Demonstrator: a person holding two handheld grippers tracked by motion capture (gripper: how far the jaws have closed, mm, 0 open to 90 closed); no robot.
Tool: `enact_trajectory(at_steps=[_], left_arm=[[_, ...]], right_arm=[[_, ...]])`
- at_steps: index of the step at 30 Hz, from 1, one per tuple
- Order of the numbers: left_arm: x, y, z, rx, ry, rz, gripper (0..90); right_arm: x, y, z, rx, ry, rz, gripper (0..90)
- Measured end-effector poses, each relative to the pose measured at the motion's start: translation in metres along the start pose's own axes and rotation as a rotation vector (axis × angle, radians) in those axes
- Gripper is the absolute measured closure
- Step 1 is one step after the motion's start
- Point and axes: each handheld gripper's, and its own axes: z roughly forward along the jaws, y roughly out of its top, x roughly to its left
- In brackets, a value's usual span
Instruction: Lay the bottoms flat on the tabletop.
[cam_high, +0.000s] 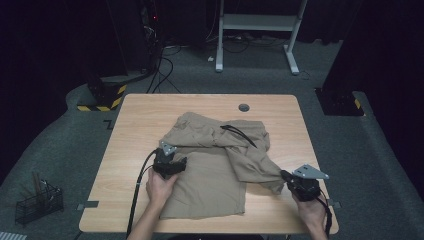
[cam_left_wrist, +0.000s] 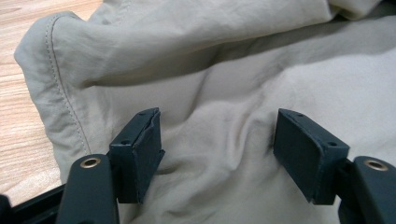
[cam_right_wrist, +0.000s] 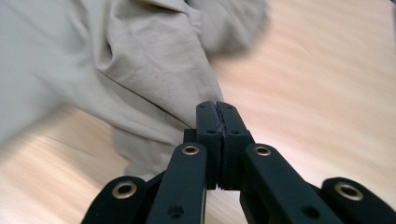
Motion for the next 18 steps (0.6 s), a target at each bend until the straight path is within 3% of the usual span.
enact_trajectory(at_steps=[3,5,7,9,12,15,18], left_arm=[[0.000,0.000,0.000,0.001,0.002,0.001,32.3],[0.001,0.001,0.001,0.003,-0.003,0.002,32.2],[0.001,0.002,0.001,0.008,-0.012,0.009,32.4],[0.000,0.004,-0.002,0.035,-0.028,0.016,34.7],[-0.011,0.008,-0.014,0.027,-0.092,0.042,37.2],[-0.031,0.011,-0.024,0.035,-0.191,0.081,36.9],[-0.050,0.007,-0.023,0.085,-0.248,0.116,34.3]], right_arm=[[-0.011,-0.015,0.009,0.092,-0.037,0.049,88.5],[-0.011,-0.016,0.019,0.145,-0.020,0.074,85.8],[-0.004,-0.007,0.020,0.107,-0.021,0.069,74.6],[0.006,0.010,0.014,0.018,-0.017,0.048,64.2],[0.025,0.038,0.010,-0.077,0.037,-0.009,60.5],[0.046,0.060,0.019,-0.098,0.087,-0.081,58.5],[0.061,0.072,0.044,-0.034,0.100,-0.139,56.2]])
